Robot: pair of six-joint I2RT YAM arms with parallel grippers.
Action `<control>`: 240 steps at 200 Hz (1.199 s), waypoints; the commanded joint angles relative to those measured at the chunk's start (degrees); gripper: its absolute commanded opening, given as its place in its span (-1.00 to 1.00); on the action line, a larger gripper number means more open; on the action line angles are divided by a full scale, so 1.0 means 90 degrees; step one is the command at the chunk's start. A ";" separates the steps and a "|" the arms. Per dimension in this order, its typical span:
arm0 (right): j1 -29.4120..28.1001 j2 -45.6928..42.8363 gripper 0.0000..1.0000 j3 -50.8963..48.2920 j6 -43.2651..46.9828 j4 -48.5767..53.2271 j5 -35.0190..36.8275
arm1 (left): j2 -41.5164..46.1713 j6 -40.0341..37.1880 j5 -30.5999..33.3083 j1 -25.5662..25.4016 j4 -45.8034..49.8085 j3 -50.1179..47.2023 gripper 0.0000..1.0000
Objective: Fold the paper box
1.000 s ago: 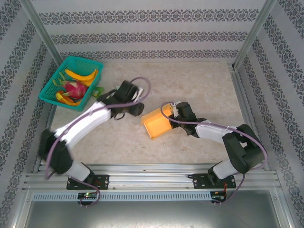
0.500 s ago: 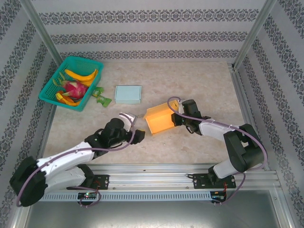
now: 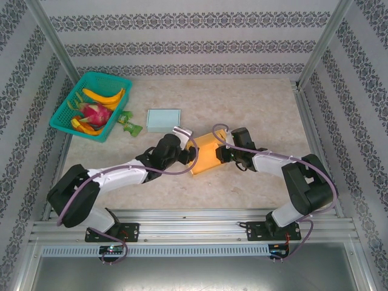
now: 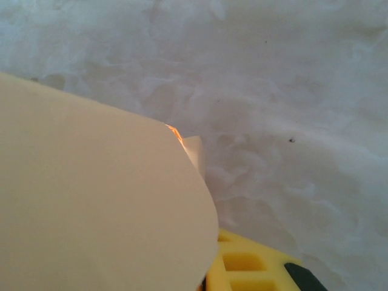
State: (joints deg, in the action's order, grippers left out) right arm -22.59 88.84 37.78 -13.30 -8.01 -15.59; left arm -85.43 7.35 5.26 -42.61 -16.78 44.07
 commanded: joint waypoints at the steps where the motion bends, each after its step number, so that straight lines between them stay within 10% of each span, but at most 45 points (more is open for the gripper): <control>1: 0.0060 0.0055 -0.73 0.0170 0.0071 -0.0047 -0.0214 | -0.0170 -0.0085 0.0139 0.0109 -0.0558 0.0017 -0.17; 65: 0.0061 0.0103 -0.71 0.0105 0.0022 -0.0239 -0.0166 | -0.0089 0.0684 -0.0014 0.0261 -0.0987 -0.0354 -0.94; 240: -0.1650 0.0322 -0.50 0.1428 0.2519 0.1109 0.1577 | 0.1982 0.0634 0.0204 0.0272 -0.2684 -0.2422 -0.84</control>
State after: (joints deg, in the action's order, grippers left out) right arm -36.53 90.50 46.96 4.80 -1.61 -1.45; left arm -69.91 14.68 5.02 -40.80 -32.34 23.29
